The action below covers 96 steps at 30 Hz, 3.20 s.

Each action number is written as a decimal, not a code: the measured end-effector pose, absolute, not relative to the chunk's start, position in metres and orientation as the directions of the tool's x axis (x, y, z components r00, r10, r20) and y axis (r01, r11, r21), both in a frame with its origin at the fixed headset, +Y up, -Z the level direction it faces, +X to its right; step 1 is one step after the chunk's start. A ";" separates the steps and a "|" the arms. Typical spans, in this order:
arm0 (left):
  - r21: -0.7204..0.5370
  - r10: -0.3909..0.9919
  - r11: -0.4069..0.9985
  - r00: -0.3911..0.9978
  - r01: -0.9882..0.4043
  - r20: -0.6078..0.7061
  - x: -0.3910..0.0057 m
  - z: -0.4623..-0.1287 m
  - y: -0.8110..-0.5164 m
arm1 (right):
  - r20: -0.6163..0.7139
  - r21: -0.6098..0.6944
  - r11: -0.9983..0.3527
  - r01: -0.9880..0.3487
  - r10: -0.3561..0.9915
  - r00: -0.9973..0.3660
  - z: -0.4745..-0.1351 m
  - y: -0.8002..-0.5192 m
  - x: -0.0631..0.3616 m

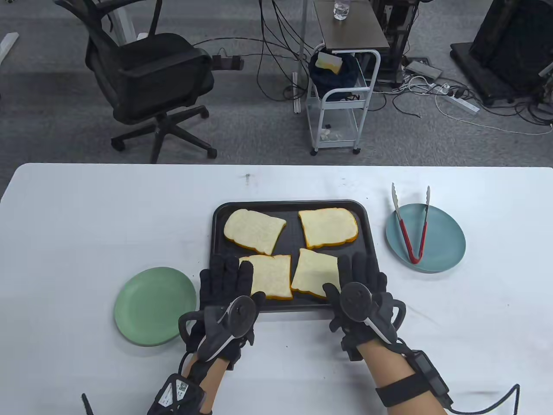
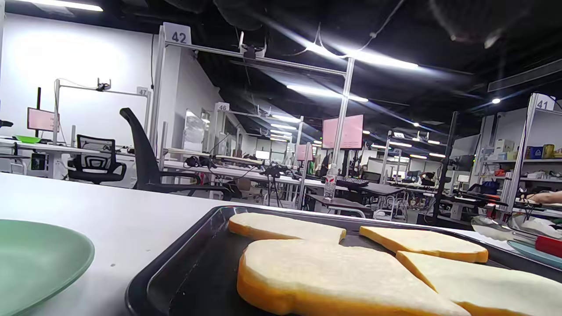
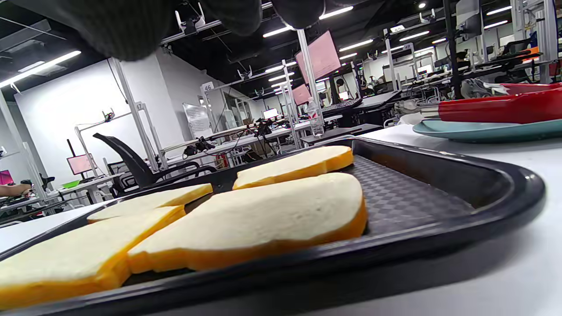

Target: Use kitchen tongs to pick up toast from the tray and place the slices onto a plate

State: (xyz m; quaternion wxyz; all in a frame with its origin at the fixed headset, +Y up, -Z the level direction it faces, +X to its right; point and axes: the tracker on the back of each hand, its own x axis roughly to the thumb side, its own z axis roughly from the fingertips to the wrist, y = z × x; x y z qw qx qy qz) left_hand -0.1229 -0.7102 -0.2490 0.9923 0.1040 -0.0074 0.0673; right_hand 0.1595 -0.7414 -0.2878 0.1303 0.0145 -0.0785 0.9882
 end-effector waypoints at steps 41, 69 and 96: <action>0.210 0.157 0.965 0.987 -0.156 0.011 -0.128 -0.251 -0.711 | -0.579 -0.058 -0.981 -0.185 0.184 -0.794 -0.438 -0.730 0.287; 0.187 0.231 0.957 0.973 -0.223 -0.022 -0.139 -0.255 -0.712 | -0.632 -0.096 -0.978 -0.187 0.205 -0.747 -0.443 -0.774 0.307; 0.183 0.244 0.956 0.968 -0.230 -0.060 -0.146 -0.257 -0.712 | -0.017 -0.341 -0.759 -0.555 0.595 -0.804 -0.278 -0.702 0.243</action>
